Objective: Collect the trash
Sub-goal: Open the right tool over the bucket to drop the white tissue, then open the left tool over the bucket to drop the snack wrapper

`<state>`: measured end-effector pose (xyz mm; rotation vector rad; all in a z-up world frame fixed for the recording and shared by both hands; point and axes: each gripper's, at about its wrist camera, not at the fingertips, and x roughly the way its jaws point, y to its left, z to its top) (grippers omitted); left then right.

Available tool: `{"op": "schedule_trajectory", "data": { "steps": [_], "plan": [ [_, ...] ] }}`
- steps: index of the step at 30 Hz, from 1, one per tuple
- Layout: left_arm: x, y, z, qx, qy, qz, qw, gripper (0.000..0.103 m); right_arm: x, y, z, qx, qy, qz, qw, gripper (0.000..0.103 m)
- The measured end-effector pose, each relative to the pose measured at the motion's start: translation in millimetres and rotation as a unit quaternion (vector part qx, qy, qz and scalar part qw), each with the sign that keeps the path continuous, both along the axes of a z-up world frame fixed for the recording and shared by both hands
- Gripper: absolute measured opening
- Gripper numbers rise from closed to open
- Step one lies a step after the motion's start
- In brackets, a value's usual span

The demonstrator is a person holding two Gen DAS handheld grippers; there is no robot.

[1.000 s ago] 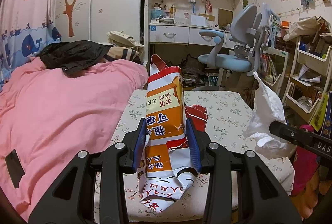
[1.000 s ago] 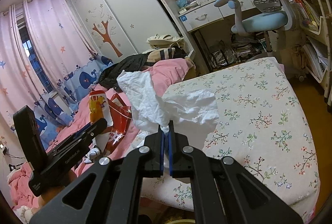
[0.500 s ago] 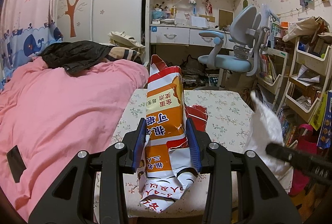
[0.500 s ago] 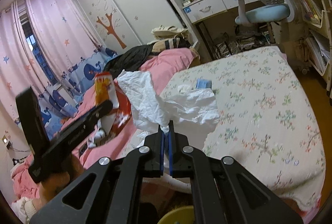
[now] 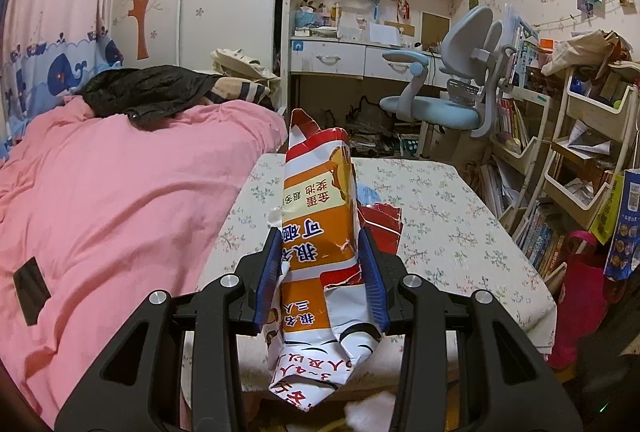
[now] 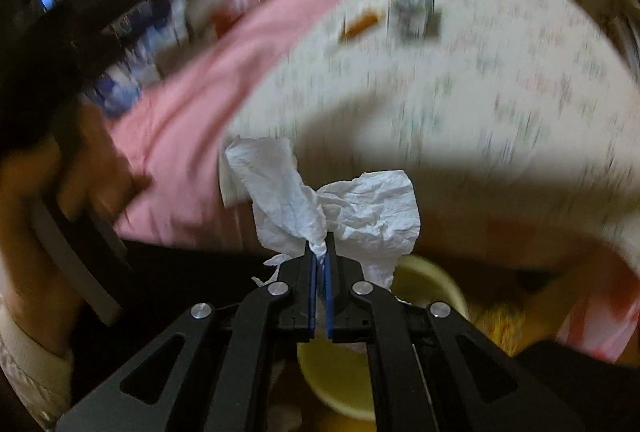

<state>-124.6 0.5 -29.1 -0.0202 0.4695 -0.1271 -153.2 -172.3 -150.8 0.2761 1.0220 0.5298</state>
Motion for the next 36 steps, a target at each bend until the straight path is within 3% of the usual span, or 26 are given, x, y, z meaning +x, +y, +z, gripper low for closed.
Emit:
{"op": "schedule_trajectory", "data": {
  "steps": [3,9,16,19,26,31,36],
  "plan": [
    [-7.6,2.0,-3.4,-0.001,0.005,0.0,1.0,0.037,-9.6,7.6,-24.2,-0.012,0.053,0.012,0.998,0.005],
    [-21.8,3.0,-14.1,0.0,0.022,-0.003,0.9998,0.037,-17.5,12.8,-46.8,-0.033,0.105,0.022,0.994,0.01],
    [-39.3,0.0,-25.8,0.01,0.038,-0.009,0.9992,0.037,-20.5,2.9,-45.6,-0.035,0.104,0.0,0.994,0.038],
    [-45.2,-1.7,-30.1,0.012,0.045,-0.011,0.9988,0.037,-23.7,-5.8,-35.7,-0.028,0.081,-0.022,0.996,0.043],
    [-59.5,-8.0,-43.3,0.022,0.067,-0.018,0.9973,0.037,-30.4,-27.6,3.2,-0.027,-0.025,-0.096,0.995,0.06],
    [-74.1,-19.7,-62.3,0.032,0.101,-0.032,0.9938,0.037,-37.5,-43.2,29.3,-0.036,-0.105,-0.158,0.981,0.072],
    [-86.1,-36.5,-93.2,0.044,0.164,-0.054,0.9839,0.037,-46.5,-62.2,45.4,-0.031,-0.156,-0.213,0.964,0.082]
  ]
}}
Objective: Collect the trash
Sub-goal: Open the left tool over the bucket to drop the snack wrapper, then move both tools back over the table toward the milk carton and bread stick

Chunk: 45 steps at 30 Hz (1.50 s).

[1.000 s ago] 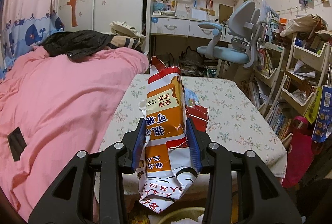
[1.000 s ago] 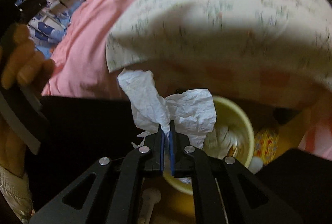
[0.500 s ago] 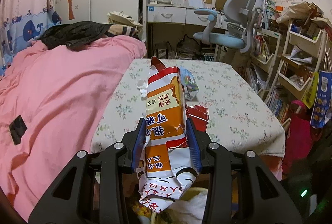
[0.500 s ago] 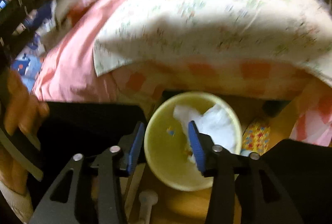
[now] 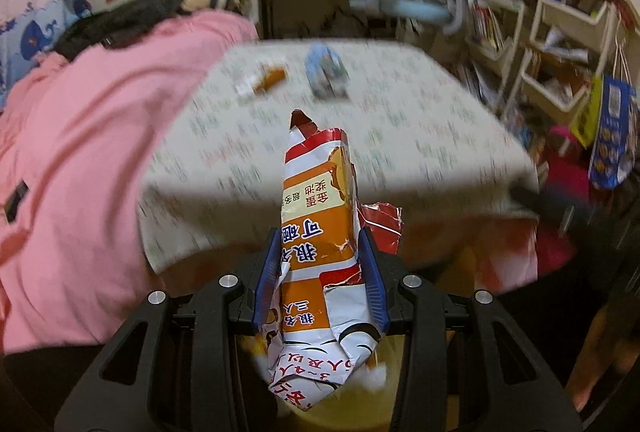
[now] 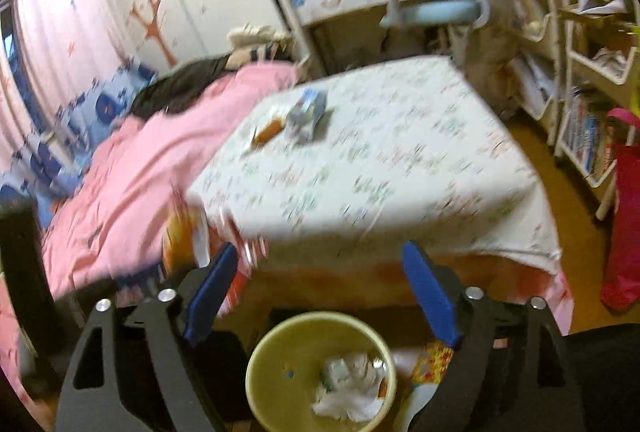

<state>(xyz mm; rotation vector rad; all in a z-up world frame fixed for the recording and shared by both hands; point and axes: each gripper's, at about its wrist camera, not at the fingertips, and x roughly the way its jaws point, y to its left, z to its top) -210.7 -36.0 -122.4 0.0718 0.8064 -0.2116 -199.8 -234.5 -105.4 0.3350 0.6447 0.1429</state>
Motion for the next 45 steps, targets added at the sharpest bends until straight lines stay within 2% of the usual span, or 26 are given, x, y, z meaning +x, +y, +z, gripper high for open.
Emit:
{"op": "schedule_trajectory", "data": {
  "steps": [5,7,8,9,11,17,21,36,45],
  "plan": [
    [-5.7,-17.2,-38.9,0.019,0.1,-0.03,0.9943,0.04,0.2,-10.2,-0.9,0.015,-0.011,-0.025,1.0,0.085],
    [-7.0,-21.1,-46.3,0.022,0.117,-0.038,0.9921,0.043,-0.6,-11.9,-1.0,0.019,-0.01,-0.029,0.999,0.085],
    [-8.0,-23.3,-47.8,0.028,0.121,-0.041,0.9915,0.049,-0.3,-12.4,-1.3,0.019,-0.01,-0.03,0.999,0.086],
    [-9.2,-24.4,-47.8,0.032,0.118,-0.04,0.9917,0.056,-1.4,-13.7,-0.4,0.019,-0.01,-0.03,0.999,0.087],
    [-10.3,-23.6,-45.4,0.035,0.109,-0.032,0.9929,0.062,-1.1,-12.5,0.3,0.018,-0.011,-0.029,0.999,0.087],
    [-6.8,-12.2,-35.2,0.021,0.092,-0.008,0.9955,0.067,-4.4,-11.0,1.1,0.015,-0.012,-0.03,0.999,0.089],
    [-6.2,-6.8,-23.8,0.016,0.059,0.009,0.9981,0.072,-4.8,-9.8,1.2,0.007,-0.014,-0.031,0.999,0.09],
    [-7.1,17.7,2.7,0.004,-0.024,0.081,0.9964,0.08,-4.2,-3.8,1.3,-0.015,-0.016,-0.029,0.999,0.094],
    [-8.3,25.7,9.0,-0.001,-0.047,0.102,0.9937,0.08,-3.6,-1.4,1.7,-0.021,-0.016,-0.025,0.999,0.094]
  ]
}}
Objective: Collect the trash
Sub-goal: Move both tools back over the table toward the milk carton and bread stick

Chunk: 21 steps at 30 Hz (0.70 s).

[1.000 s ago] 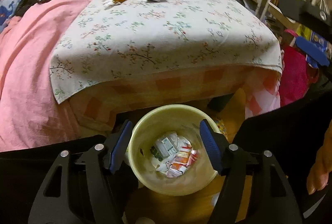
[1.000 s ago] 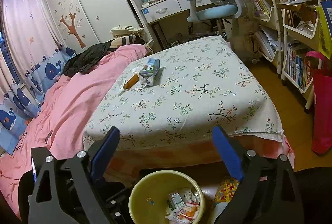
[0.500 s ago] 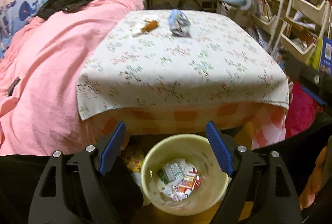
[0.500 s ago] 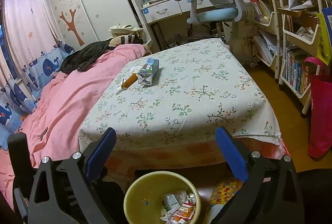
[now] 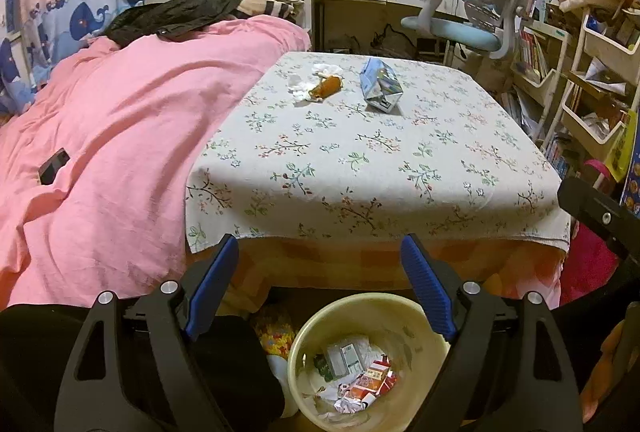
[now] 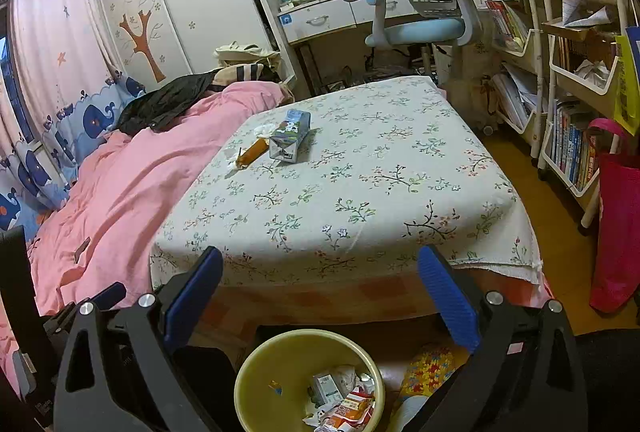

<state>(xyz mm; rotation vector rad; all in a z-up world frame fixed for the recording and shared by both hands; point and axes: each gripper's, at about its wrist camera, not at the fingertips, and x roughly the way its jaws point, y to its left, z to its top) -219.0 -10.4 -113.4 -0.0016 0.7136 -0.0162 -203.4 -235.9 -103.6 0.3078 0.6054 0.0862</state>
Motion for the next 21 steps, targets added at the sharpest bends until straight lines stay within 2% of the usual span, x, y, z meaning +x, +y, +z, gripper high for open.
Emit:
{"op": "schedule_trajectory", "data": {
  "steps": [21],
  "plan": [
    [-4.0,5.9,7.5,0.0,-0.029,0.016,0.9994,0.08,1.5,3.8,0.6,-0.003,0.0,0.001,1.0,0.095]
  ]
}}
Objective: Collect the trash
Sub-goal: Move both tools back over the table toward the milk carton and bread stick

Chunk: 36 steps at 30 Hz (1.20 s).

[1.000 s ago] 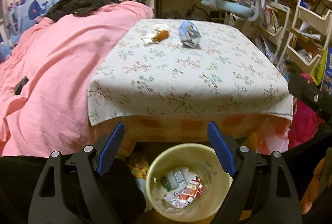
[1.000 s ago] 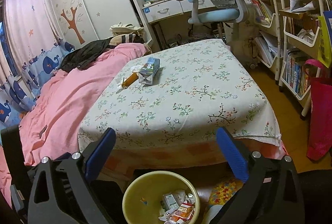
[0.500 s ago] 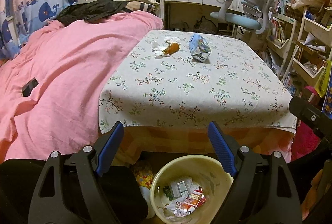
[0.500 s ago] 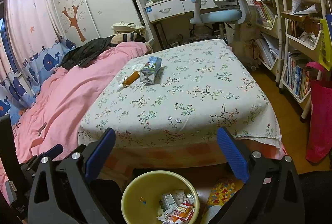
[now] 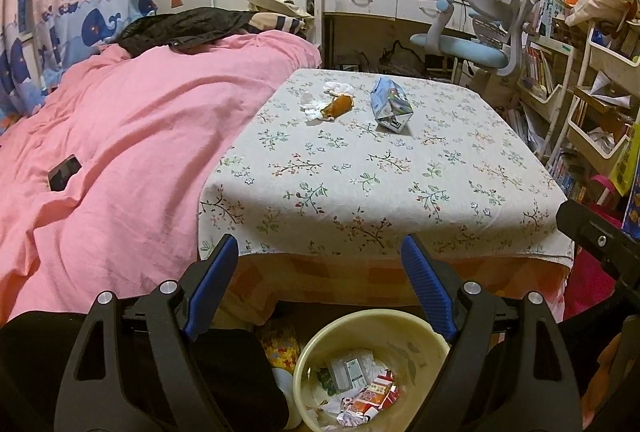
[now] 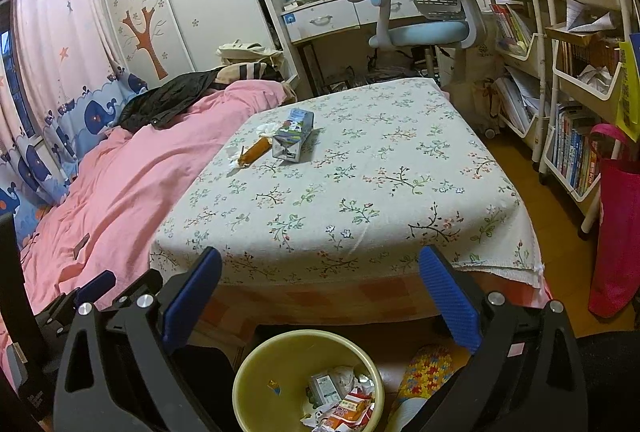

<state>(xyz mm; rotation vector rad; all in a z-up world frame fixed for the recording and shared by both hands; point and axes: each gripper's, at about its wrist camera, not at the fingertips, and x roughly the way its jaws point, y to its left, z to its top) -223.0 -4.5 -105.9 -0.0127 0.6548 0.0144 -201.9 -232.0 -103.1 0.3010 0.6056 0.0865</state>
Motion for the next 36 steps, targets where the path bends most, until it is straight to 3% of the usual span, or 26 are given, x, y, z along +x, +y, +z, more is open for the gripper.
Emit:
{"op": "schedule_trajectory", "data": {
  "steps": [36],
  "plan": [
    [6.1,3.2,5.5,-0.002,-0.026,0.01,0.9996,0.084,9.6,6.8,1.0,-0.009,-0.005,0.011,1.0,0.095]
  ]
}}
